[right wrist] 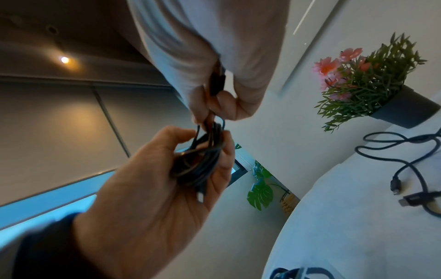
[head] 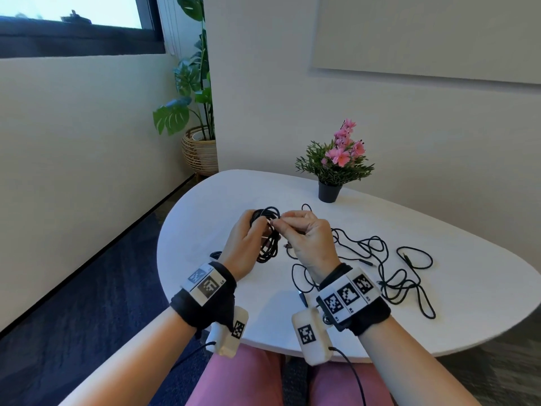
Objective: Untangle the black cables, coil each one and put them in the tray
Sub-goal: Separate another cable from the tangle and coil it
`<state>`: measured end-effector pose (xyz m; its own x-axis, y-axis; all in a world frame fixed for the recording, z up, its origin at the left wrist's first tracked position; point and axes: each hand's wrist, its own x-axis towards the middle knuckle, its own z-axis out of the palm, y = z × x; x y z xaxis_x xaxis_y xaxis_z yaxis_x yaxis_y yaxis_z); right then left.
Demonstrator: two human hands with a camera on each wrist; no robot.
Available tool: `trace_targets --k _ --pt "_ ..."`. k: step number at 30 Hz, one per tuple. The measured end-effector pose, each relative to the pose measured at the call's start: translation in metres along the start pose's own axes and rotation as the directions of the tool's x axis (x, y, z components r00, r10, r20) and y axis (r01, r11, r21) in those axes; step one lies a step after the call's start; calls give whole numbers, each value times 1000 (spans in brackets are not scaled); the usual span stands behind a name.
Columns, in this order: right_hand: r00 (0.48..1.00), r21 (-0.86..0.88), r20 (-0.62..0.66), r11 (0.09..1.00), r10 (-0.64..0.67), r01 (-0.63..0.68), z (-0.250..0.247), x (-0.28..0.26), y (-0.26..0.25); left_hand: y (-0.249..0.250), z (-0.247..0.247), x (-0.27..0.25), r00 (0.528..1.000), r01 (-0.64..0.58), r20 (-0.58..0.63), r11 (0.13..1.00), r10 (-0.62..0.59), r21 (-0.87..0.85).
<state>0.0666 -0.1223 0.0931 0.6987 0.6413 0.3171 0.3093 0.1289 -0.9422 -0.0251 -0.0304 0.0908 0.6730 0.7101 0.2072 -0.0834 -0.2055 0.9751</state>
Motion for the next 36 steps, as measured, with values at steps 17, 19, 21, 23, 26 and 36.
trace_targets --k 17,19,21,23,26,36 --pt "937 469 108 814 332 -342 -11 0 -10 -12 -3 2 979 -201 60 967 194 157" --pt "945 439 99 839 312 -323 -11 -2 -9 -11 -1 2 978 -203 79 968 193 146" --pt "958 406 76 869 276 -283 -10 -3 -8 -10 2 4 977 -208 87 968 197 140" --pt "970 348 40 907 238 -237 -10 -3 -8 -10 3 5 977 -205 94 968 193 146" --pt "974 262 9 940 225 -220 -11 -2 -6 -12 5 4 979 -196 96 966 181 171" --pt "986 212 19 963 164 -165 -16 -2 -2 -4 10 2 999 -39 6 999 39 -5"
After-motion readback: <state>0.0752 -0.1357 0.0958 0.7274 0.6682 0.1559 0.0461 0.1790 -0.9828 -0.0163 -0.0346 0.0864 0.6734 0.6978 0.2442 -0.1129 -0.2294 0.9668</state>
